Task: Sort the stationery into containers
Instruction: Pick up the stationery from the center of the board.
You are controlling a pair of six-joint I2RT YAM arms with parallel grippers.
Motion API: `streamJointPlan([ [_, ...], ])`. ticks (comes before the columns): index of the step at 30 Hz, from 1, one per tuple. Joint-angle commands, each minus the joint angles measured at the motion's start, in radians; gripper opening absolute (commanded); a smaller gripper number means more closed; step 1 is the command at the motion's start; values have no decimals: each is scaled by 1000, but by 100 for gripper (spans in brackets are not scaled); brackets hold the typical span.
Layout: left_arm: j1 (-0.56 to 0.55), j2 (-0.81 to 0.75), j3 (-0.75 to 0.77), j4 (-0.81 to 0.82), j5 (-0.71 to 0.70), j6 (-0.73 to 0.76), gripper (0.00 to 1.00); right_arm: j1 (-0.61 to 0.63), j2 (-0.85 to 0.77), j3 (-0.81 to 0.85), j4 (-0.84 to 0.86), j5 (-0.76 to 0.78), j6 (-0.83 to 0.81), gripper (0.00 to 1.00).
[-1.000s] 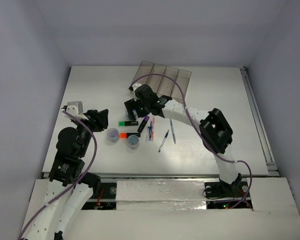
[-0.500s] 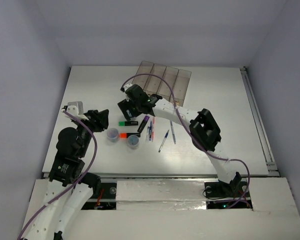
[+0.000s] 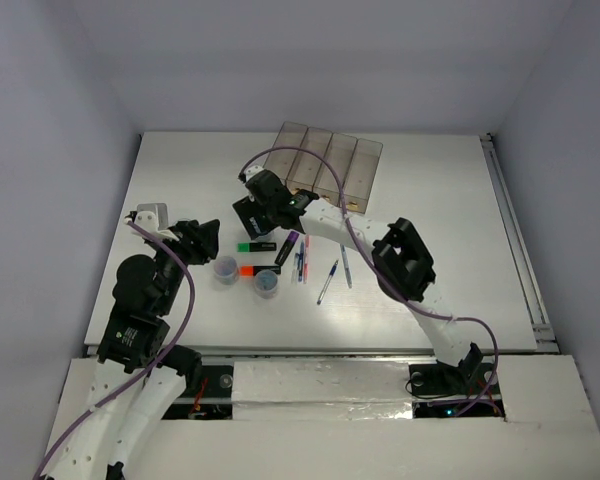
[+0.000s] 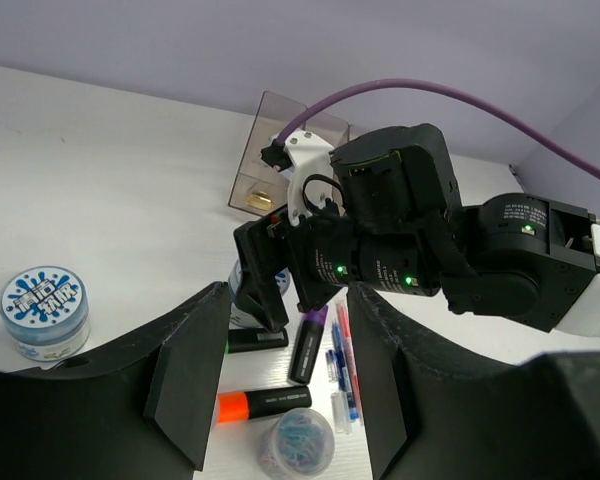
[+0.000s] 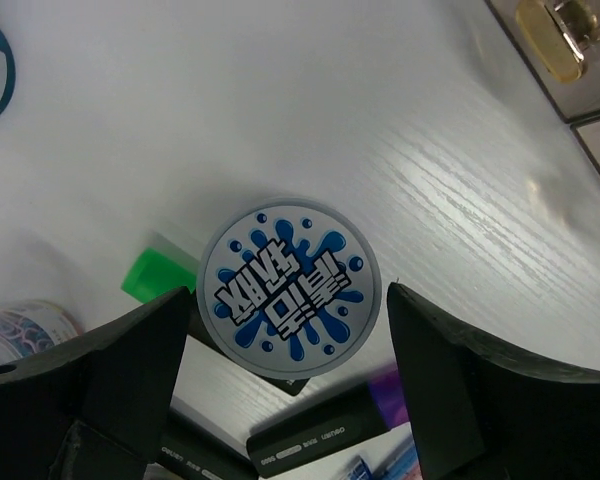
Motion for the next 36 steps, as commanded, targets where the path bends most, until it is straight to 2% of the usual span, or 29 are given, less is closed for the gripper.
streamJointPlan([
  [1, -5, -2, 34, 43, 18, 7, 47, 9, 17, 50, 64, 41, -5, 85],
  [5, -5, 1, 32, 43, 21, 6, 47, 9, 37, 76, 50, 41, -7, 78],
  [7, -14, 1, 32, 43, 21, 7, 47, 9, 39, 76, 51, 44, -7, 65],
  [12, -14, -1, 32, 43, 21, 7, 47, 9, 22, 87, 76, 79, -11, 56],
  [18, -14, 0, 32, 43, 20, 7, 47, 9, -95, 121, 191, 148, -33, 53],
  [22, -14, -2, 32, 43, 20, 7, 47, -46, -176, 107, 214, 156, -39, 53],
  [26, -14, -5, 34, 43, 17, 7, 47, -139, -227, 67, 203, 158, -42, 53],
  [31, -14, -11, 34, 43, 14, 6, 47, -319, -268, 44, 180, 118, -25, 53],
  [36, -14, -11, 35, 40, 12, 7, 47, -447, -247, 76, 150, 73, -31, 53],
])
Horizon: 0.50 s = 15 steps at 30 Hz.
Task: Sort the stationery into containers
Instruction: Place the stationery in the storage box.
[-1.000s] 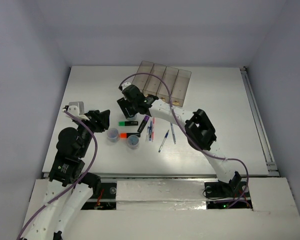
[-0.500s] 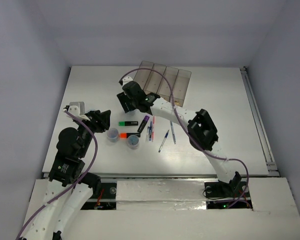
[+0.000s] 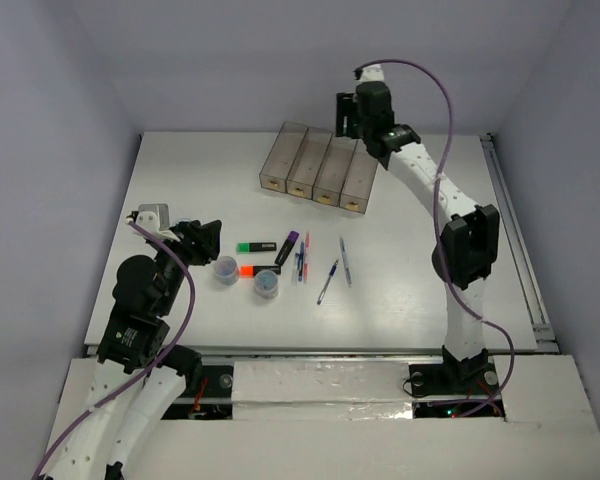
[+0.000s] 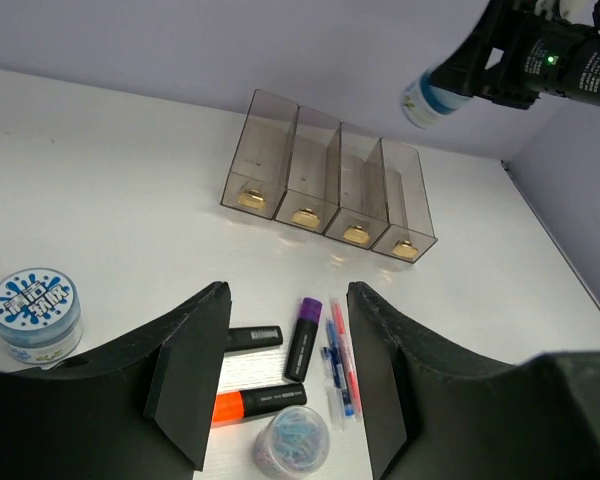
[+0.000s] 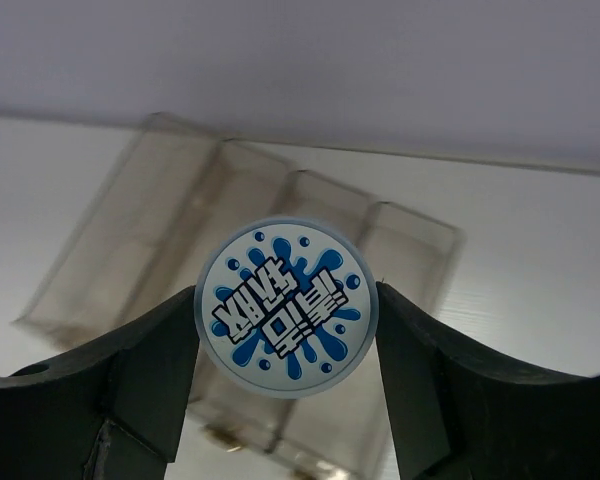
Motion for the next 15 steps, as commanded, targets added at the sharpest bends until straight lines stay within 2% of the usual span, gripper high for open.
streamJointPlan([
  [1, -3, -7, 35, 40, -1, 9, 47, -64, 7, 56, 5, -48, -8, 53],
  [9, -3, 3, 38, 38, -4, 9, 47, -155, 94, 120, -37, -50, -31, 53],
  [15, -3, 14, 38, 40, 2, 13, 46, -164, 147, 123, -29, -96, -30, 53],
])
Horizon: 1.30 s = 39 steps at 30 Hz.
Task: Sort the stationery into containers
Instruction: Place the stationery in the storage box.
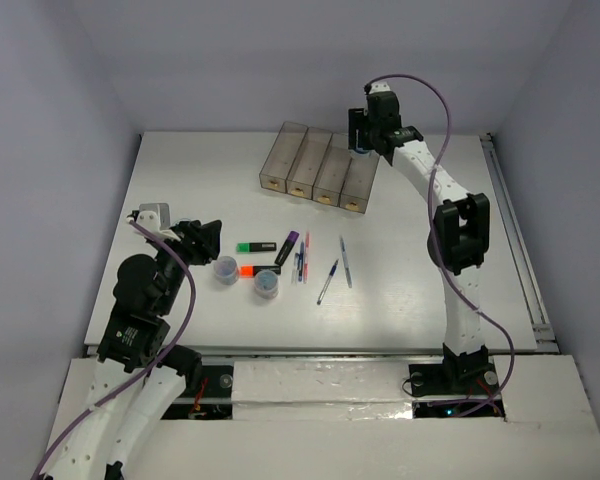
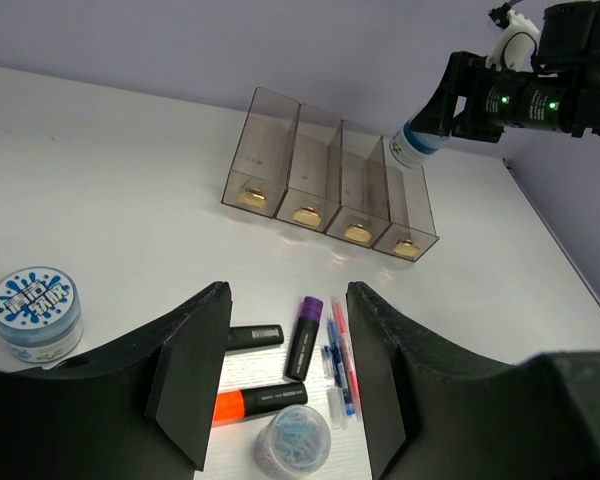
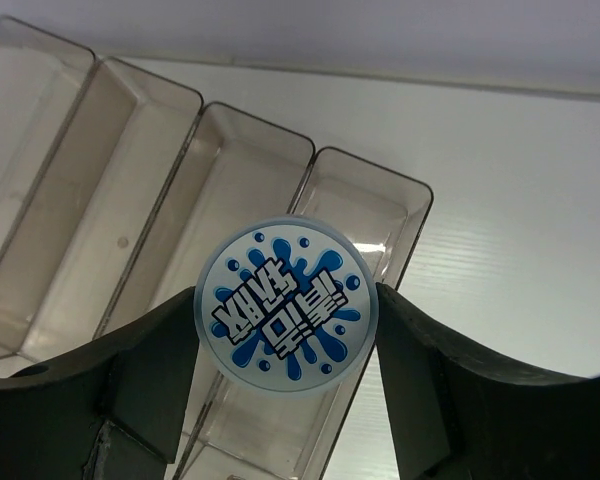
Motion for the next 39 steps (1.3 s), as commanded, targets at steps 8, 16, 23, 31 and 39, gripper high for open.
streamJointPlan([
  [8, -3, 17, 40, 39, 2, 12, 46, -18, 2, 15, 74, 7, 13, 54],
  [16, -12, 22, 41, 39, 4, 12, 46, -18, 9, 8, 67, 33, 22, 54],
  [23, -12, 22, 40, 39, 8, 12, 46, -27, 30, -3, 64, 42, 22, 54],
  [31, -12, 20, 40, 39, 7, 11, 46, -27, 64, -2, 55, 34, 37, 55],
  [39, -12, 22, 40, 39, 7, 14, 46, -27, 90, 17, 52, 24, 45, 67],
])
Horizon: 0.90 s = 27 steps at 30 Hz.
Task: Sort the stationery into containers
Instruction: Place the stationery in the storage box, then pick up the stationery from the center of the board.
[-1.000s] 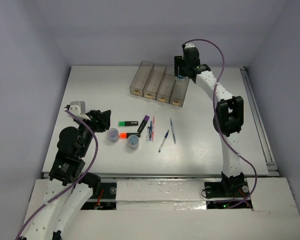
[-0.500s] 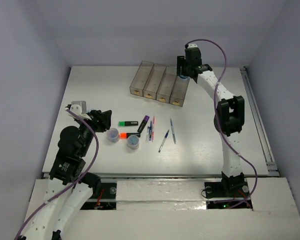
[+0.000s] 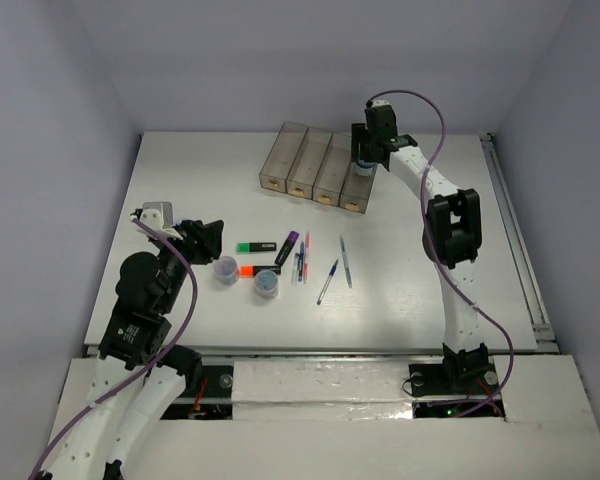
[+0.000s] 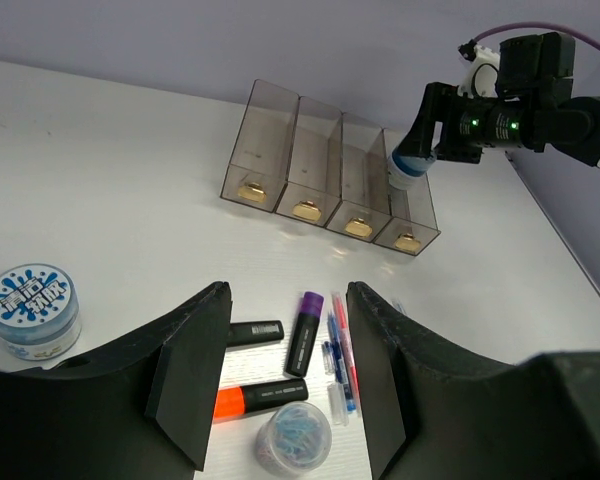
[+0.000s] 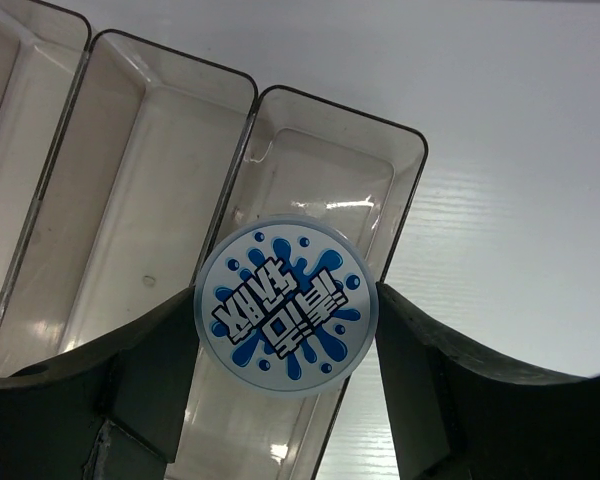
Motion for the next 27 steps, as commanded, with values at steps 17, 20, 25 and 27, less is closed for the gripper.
streamJointPlan([
  [17, -5, -3, 43, 38, -6, 11, 40, 23, -258, -185, 210, -138, 60, 8],
  [20, -5, -4, 43, 37, -20, 8, 34, 72, -309, -261, 290, -224, 80, 0],
  [25, 6, -12, 44, 32, -56, 5, 15, 240, -315, -293, 340, -296, 50, 4],
  [27, 6, -20, 51, 21, -92, 2, 9, 322, -289, -278, 349, -310, 44, 5],
])
